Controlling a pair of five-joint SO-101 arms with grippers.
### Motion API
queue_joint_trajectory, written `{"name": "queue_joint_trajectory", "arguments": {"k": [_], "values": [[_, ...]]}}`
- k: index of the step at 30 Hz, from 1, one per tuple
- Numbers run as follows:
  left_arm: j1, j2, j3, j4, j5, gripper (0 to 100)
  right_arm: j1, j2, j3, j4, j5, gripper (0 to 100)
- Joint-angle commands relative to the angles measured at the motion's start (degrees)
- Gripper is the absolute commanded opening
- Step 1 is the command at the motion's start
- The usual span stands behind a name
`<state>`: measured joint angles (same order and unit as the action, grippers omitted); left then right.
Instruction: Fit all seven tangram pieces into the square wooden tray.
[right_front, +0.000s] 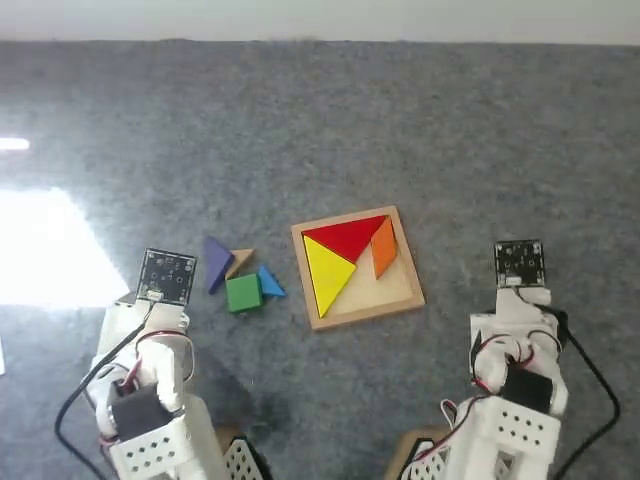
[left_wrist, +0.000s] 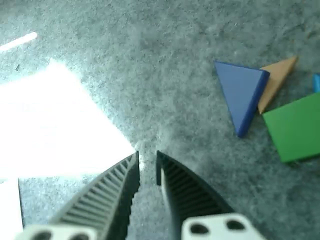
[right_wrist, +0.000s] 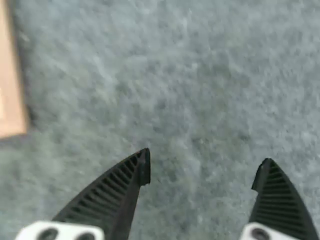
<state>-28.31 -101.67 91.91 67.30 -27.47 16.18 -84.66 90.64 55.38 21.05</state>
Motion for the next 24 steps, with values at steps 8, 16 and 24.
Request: {"name": "queue_joint_trajectory", "arguments": {"k": [8, 16, 24], "values": [[0.44, 16.53, -27.82, 9.67, -2.20, 13, -1.10, -10.07, 1.85, 6.90, 3.78, 32.9], [3.25, 62.51, -65.45, 27.43, -2.20, 13, -1.27, -10.59, 2.73, 6.55, 5.10, 32.9], [23.91, 79.47, -67.03, 16.79, -2.29, 13, -1.36, -10.59, 2.73, 6.46, 5.01, 32.9]]}}
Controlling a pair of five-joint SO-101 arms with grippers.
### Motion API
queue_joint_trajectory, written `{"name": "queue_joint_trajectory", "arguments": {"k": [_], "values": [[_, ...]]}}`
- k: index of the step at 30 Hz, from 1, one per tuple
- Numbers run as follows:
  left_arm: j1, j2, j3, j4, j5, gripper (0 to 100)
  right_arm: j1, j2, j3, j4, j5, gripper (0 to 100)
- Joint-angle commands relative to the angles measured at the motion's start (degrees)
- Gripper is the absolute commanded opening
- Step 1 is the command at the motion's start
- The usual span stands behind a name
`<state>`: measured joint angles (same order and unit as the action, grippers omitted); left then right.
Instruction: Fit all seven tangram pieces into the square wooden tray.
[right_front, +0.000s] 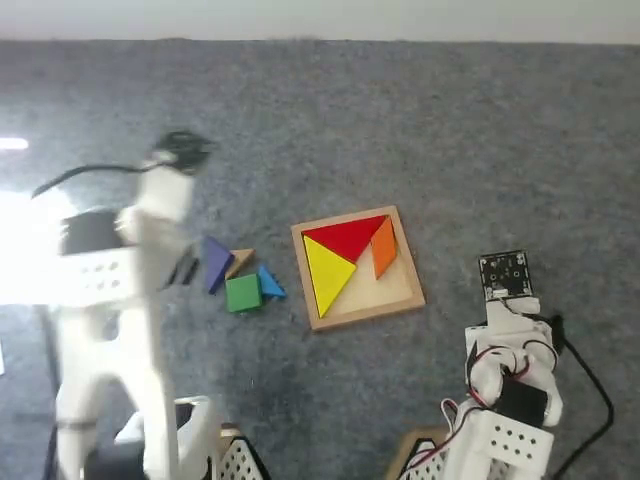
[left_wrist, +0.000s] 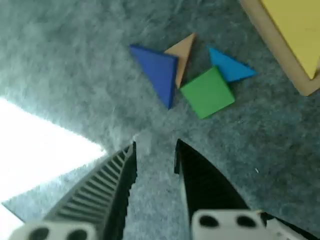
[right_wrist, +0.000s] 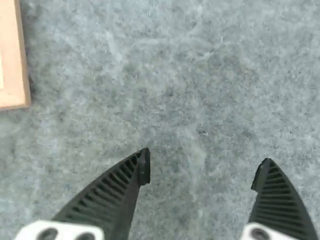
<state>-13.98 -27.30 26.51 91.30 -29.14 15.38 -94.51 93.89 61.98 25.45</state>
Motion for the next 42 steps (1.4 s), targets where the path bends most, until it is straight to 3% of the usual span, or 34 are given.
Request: {"name": "queue_joint_trajectory", "arguments": {"k": [1, 5, 8, 13, 25, 38, 42], "values": [[11.69, 6.68, -0.75, -9.05, -0.62, 13, -0.57, -0.75, -0.53, -0.13, 0.62, 32.9], [16.53, 13.19, 3.91, -16.79, -0.62, 13, -0.57, -0.84, -0.53, -0.13, 0.53, 32.9], [16.53, 17.85, 7.16, -25.14, -0.62, 13, -0.57, -0.84, -0.53, -0.13, 0.53, 32.9], [16.53, 24.97, 7.87, -30.68, -0.70, 13, -0.57, -0.84, -0.53, -0.22, 0.53, 32.9], [0.62, 40.09, -3.21, -30.51, -2.02, 17, -0.57, -0.84, -0.53, -0.22, 0.53, 32.9], [3.25, 41.23, -5.23, -30.68, -7.12, 19, -2.42, -0.84, 0.62, -1.89, 0.70, 32.9], [3.69, 42.90, -5.67, -30.68, -7.12, 9, -2.59, -0.84, 0.62, -1.89, 0.79, 32.9]]}}
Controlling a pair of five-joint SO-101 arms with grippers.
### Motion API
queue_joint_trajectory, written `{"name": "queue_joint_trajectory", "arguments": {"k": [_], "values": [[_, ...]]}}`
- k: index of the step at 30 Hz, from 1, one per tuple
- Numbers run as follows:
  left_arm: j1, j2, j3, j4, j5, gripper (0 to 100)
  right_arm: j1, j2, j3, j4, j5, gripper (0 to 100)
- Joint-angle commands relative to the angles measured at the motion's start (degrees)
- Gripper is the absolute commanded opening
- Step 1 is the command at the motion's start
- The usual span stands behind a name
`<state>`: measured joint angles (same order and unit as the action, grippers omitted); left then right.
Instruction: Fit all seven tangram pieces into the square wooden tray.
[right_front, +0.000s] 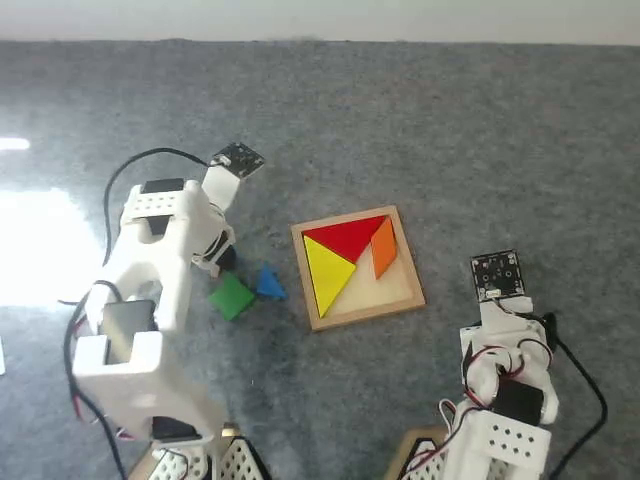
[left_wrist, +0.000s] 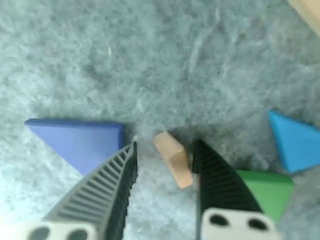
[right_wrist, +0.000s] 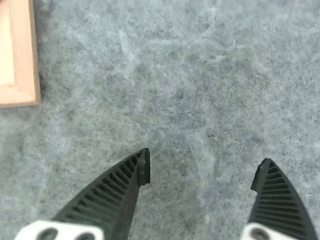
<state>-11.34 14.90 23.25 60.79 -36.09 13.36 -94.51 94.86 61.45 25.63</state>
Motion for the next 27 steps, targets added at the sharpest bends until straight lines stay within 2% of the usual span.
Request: {"name": "queue_joint_trajectory", "arguments": {"k": [1, 3, 9, 12, 16, 19, 23, 27], "values": [[1.05, 0.88, -2.95, 0.18, -0.18, 6, -0.57, -0.84, -0.35, -1.36, 0.62, 32.9], [1.05, 1.05, -3.56, 1.32, -0.26, 1, -0.57, -0.84, -0.35, -1.45, 0.70, 32.9], [2.46, 0.79, -8.31, 6.95, -0.18, 1, -0.57, -0.84, -0.44, -1.45, 0.44, 32.9], [5.98, -0.09, -13.41, 13.80, 1.23, 1, -0.57, -0.84, -0.44, -1.45, 0.44, 32.9], [13.98, -5.27, -18.68, 19.34, 7.82, 1, -0.57, -0.84, -0.44, -1.36, 0.44, 32.9], [22.42, -8.00, -19.65, 19.69, 17.14, 1, -0.57, -0.84, -0.44, -1.45, 0.44, 32.9], [33.49, -6.15, -19.74, 19.43, 35.34, 1, -0.57, -0.84, -0.44, -1.54, 0.44, 32.9], [38.42, -2.37, -20.00, 14.77, 48.18, 1, -0.57, -0.84, -0.44, -1.54, 0.44, 32.9]]}}
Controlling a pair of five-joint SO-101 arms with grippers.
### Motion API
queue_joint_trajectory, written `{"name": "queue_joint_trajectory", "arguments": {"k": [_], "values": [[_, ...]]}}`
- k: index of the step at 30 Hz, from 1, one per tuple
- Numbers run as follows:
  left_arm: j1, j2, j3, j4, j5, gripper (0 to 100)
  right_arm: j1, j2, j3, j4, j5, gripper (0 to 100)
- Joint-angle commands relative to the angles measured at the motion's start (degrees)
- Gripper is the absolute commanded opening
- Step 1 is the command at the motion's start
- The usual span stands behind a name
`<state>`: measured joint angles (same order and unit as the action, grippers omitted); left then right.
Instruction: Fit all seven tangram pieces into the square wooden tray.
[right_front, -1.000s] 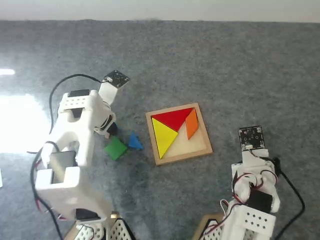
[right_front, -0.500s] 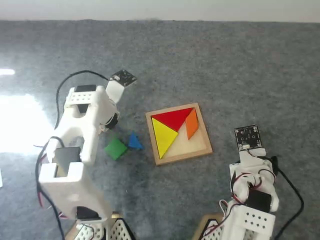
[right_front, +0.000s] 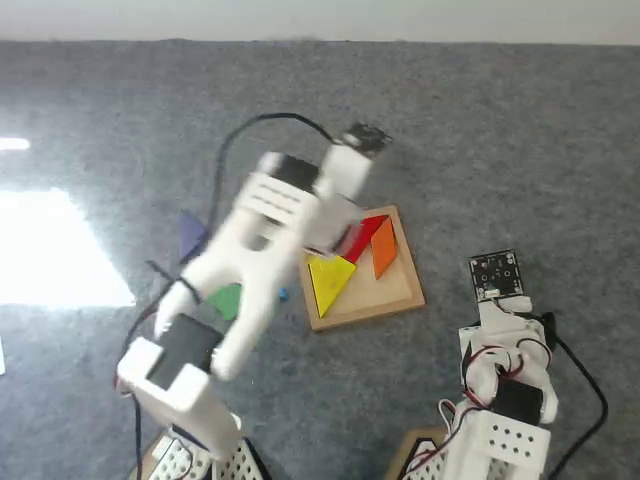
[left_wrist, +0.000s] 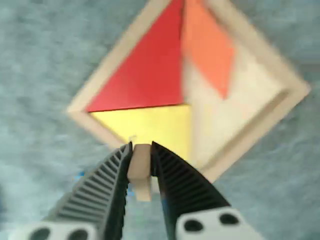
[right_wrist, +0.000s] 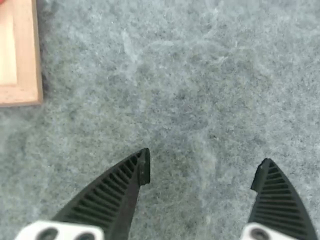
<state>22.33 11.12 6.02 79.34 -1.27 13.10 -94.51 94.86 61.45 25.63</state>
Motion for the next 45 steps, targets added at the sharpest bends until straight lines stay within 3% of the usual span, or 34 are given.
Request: {"name": "queue_joint_trajectory", "arguments": {"k": [1, 7, 11, 16, 33, 37, 41, 45], "values": [[5.10, 2.20, -2.77, -5.27, 16.09, 1, -0.31, -0.84, -0.44, -1.54, 0.44, 32.9], [3.87, 3.87, -2.77, -11.34, 23.30, 1, -0.31, -0.84, -0.44, -1.54, 0.44, 32.9], [3.52, 3.96, -2.77, -12.13, 23.30, 2, -0.31, -0.84, -0.44, -1.54, 0.44, 32.9], [5.27, 4.22, -3.12, -10.73, 23.56, 13, -0.40, -0.84, -0.44, -1.54, 0.44, 32.9], [4.22, 4.13, -4.26, -11.25, 25.32, 13, -0.40, -0.84, -0.44, -1.54, 0.44, 32.9], [4.40, 4.13, -3.56, -9.58, 21.98, 13, -0.40, -0.84, -0.44, -1.54, 0.44, 32.9], [10.11, 4.13, -1.80, -5.80, 16.70, 13, -0.40, -0.84, -0.44, -1.54, 0.44, 32.9], [13.36, 4.22, 0.22, -8.00, 12.22, 11, -0.40, -0.84, -0.44, -1.54, 0.44, 32.9]]}}
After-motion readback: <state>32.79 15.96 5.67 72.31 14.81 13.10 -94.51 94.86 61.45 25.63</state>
